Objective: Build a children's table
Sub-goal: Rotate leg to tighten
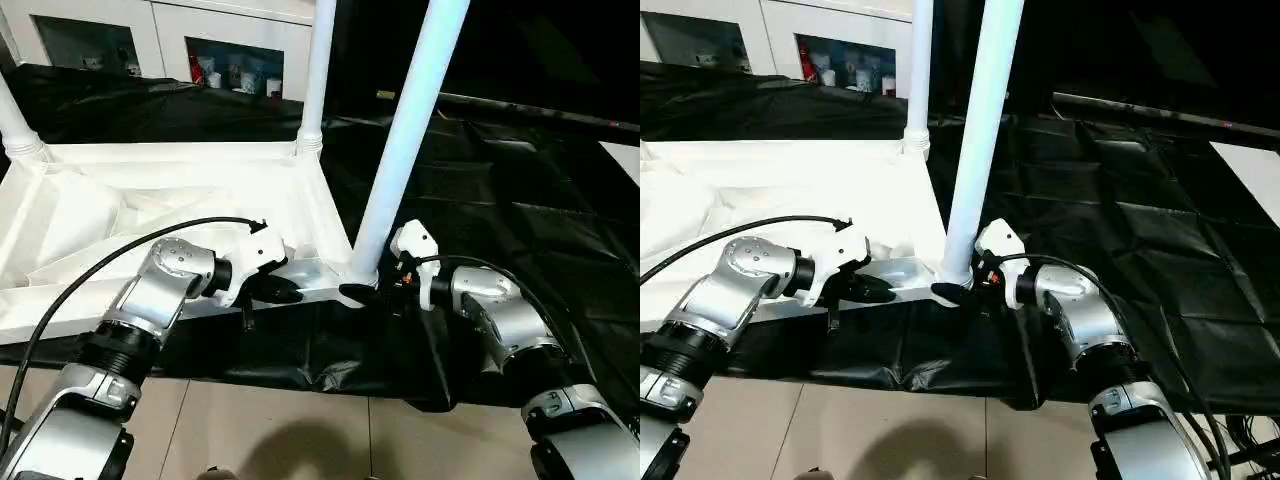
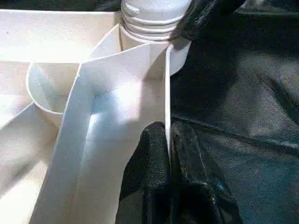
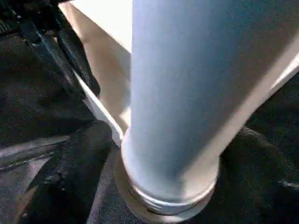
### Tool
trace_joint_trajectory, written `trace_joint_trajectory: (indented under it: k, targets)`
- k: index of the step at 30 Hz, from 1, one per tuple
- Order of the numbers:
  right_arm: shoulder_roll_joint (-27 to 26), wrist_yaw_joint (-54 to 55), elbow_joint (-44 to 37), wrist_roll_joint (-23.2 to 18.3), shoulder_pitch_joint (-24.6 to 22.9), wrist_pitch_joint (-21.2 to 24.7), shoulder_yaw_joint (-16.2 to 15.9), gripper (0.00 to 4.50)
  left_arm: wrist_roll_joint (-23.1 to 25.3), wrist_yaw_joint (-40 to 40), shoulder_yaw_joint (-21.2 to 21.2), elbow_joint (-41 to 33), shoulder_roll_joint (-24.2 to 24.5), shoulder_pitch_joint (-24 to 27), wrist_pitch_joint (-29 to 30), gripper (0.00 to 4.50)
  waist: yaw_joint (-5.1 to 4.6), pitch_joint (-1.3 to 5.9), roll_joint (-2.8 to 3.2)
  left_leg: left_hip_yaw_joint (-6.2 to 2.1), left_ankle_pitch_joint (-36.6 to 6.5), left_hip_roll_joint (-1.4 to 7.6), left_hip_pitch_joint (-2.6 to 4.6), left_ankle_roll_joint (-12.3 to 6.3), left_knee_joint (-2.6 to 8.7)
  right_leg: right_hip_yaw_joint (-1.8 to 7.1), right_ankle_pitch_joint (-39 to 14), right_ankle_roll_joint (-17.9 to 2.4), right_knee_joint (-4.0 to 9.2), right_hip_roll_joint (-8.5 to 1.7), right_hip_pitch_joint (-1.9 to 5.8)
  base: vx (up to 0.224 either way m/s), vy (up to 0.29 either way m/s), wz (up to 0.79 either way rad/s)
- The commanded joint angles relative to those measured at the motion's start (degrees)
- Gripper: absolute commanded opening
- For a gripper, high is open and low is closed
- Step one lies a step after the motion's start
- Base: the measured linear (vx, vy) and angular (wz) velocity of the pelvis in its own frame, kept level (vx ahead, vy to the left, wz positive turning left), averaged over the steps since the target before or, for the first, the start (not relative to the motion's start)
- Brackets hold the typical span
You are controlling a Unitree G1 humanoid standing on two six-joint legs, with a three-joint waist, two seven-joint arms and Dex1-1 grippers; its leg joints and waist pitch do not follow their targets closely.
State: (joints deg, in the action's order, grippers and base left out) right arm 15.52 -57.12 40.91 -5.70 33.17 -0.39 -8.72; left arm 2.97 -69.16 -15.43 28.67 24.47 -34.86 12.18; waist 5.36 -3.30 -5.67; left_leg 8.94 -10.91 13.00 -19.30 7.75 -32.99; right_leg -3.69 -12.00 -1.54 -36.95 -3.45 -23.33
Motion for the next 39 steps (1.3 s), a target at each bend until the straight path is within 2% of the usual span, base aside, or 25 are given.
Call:
trace_joint_trajectory:
  k: [1, 4, 5, 8, 10, 13, 16, 19, 20, 25, 26, 27, 30, 33, 36, 37, 39]
  targets:
    - [0.4, 0.6, 0.5, 0.0, -0.3, -0.1, 0.9, 3.48, -3.9, -1.7, 1.1, -1.3, -1.2, 0.8, -0.9, 0.0, 0.06, 3.59, -0.01, 0.98, -4.2, 0.09, -0.69, -3.04, 3.15, 2.86, -6.0, -10.7, 4.41, -3.9, 3.65, 0.0, 0.0, 0.0]
    - [0.2, 0.2, 0.2, -1.0, -0.4, 0.3, 1.4, 3.34, -4.0, -1.8, 1.0, -1.5, -1.1, 0.9, -0.8, 0.0, 0.03, 3.61, -0.01, 0.99, -4.3, 0.07, -0.68, -3.22, 3.14, 2.86, -5.7, -10.8, 4.38, -3.86, 3.67, 0.0, 0.0, 0.0]
    - [0.2, 0.1, 0.1, -1.1, -0.5, 0.4, 1.4, 3.08, -4.0, -1.8, 1.0, -1.5, -1.1, 0.9, -0.7, 0.0, 0.0, 3.59, 0.06, 0.96, -4.5, 0.08, -0.67, -3.21, 3.16, 2.85, -6.0, -10.8, 4.4, -3.87, 3.63, 0.0, 0.0, 0.0]
    - [0.3, -0.5, -0.1, -1.4, -0.7, 0.6, 1.6, 2.98, -4.1, -2.1, 0.9, -1.6, -1.1, 1.0, -0.6, 0.0, 0.01, 3.6, 0.0, 0.96, -4.4, 0.08, -0.71, -3.23, 3.15, 2.85, -6.0, -10.8, 4.39, -3.86, 3.68, 0.0, 0.0, 0.0]
    - [0.4, -0.8, 0.0, -1.4, -0.8, 0.6, 1.5, 2.75, -4.1, -2.1, 0.9, -1.8, -1.0, 1.1, -0.4, 0.0, 0.01, 3.63, 0.01, 0.95, -4.1, 0.08, -0.74, -3.24, 3.14, 2.85, -5.6, -10.8, 4.33, -3.87, 3.72, 0.0, 0.0, 0.0]
    - [0.5, -1.6, -0.4, -1.4, -1.5, 0.8, 1.0, 2.72, -4.1, -2.1, 0.9, -2.1, -1.0, 1.2, -0.1, 0.0, 0.0, 3.61, -0.12, 0.98, -3.8, 0.06, -0.71, -3.48, 3.11, 2.83, -5.0, -11.0, 4.29, -3.83, 3.71, 0.0, 0.0, 0.0]
    - [0.3, -1.1, -0.1, -1.2, -1.9, 0.7, 0.7, 2.69, -3.9, -1.9, 0.7, -2.0, -1.2, 1.3, 0.0, 0.0, 0.0, 3.53, -0.14, 0.99, -4.5, 0.08, -0.68, -3.39, 3.15, 2.83, -6.6, -10.7, 4.49, -3.9, 3.64, 0.0, 0.0, 0.0]
    - [-0.5, 2.0, 1.0, -0.7, -1.9, 0.6, 1.1, 2.69, -3.7, -0.7, 0.6, -1.9, -2.0, 1.3, 0.4, 0.0, -0.01, 3.52, -0.1, 0.97, -5.0, 0.08, -0.69, -3.04, 3.18, 2.85, -7.8, -10.3, 4.6, -3.91, 3.61, 0.0, 0.0, 0.0]
    - [-2.5, 8.5, 3.0, -0.3, -1.4, 0.2, 2.8, 2.69, -2.9, 1.8, 0.4, -1.4, -3.6, 0.9, 0.9, 0.0, -0.05, 3.52, -0.08, 0.99, -4.9, 0.12, -0.69, -2.85, 3.19, 2.9, -7.9, -10.2, 4.55, -3.96, 3.53, 0.0, 0.0, 0.0]
    - [-8.4, 24.6, 6.1, -1.2, 0.7, 2.8, 7.3, 2.69, 0.3, 10.4, -0.6, 2.4, -9.2, -1.9, 2.3, 0.0, -0.36, 3.43, 0.0, 0.84, -6.2, 0.0, -0.47, -0.86, 3.46, 2.89, -11.6, -8.9, 4.96, -3.96, 3.4, 0.0, 0.0, 0.0]
    - [-11.2, 31.1, 7.7, -1.8, 2.1, 3.8, 8.9, 2.69, 1.3, 14.2, -0.8, 4.5, -12.1, -3.6, 3.2, 0.0, -0.59, 3.42, 0.05, 0.89, -6.3, -0.04, -0.56, -0.77, 3.47, 2.96, -11.8, -8.8, 4.92, -3.89, 3.28, 0.0, 0.0, 0.0]
    - [-12.2, 33.0, 8.3, -1.8, 2.7, 3.9, 9.0, 2.68, 1.8, 16.0, -0.8, 5.6, -13.2, -4.4, 3.3, 0.0, -0.37, 3.5, 0.18, 0.91, -6.7, -0.03, -0.15, -0.3, 3.43, 2.99, -12.1, -8.5, 5.03, -3.93, 3.12, 0.0, 0.0, 0.0]
    - [-15.1, 37.9, 9.7, -1.2, 4.4, 3.5, 8.9, 2.68, 2.9, 20.8, -0.7, 8.3, -16.0, -6.4, 4.2, 0.0, -0.34, 3.63, 0.09, 0.91, -5.8, -0.16, -0.55, -0.39, 3.35, 3.01, -9.9, -8.0, 4.85, -3.87, 3.39, 0.0, 0.0, 0.0]
    - [-17.0, 38.7, 10.3, 1.4, 5.3, 1.8, 7.1, 2.68, 4.1, 23.7, -0.4, 10.2, -17.5, -7.8, 4.8, 0.0, -0.18, 3.71, 0.05, 0.92, -4.7, -0.24, -0.61, -0.99, 3.29, 2.94, -7.0, -8.2, 4.62, -3.78, 3.51, 0.0, 0.0, 0.0]
    - [-17.4, 34.6, 9.2, 1.3, 4.8, -0.9, 6.4, 2.68, 4.0, 23.1, 0.1, 10.9, -17.5, -8.1, 4.4, 0.0, -0.07, 3.63, -0.04, 0.96, -5.5, -0.25, -0.6, -1.43, 3.29, 2.91, -7.4, -8.2, 4.76, -3.85, 3.48, 0.0, 0.0, 0.0]
    - [-17.2, 33.6, 8.9, 1.1, 4.7, -1.4, 6.4, 3.24, 3.9, 22.6, 0.2, 10.9, -17.3, -8.0, 4.2, 0.0, -0.03, 3.64, -0.04, 0.94, -5.6, -0.21, -0.62, -1.68, 3.3, 2.92, -7.6, -8.2, 4.78, -3.94, 3.55, 0.0, 0.0, 0.0]
    - [-15.9, 29.8, 7.8, 0.4, 4.1, -2.6, 6.1, 3.38, 3.3, 21.0, 0.4, 10.7, -16.3, -7.6, 3.6, 0.0, 0.03, 3.72, -0.09, 0.99, -5.1, -0.22, -0.7, -2.32, 3.17, 2.95, -6.2, -8.6, 4.66, -3.9, 3.67, 0.0, 0.0, 0.0]
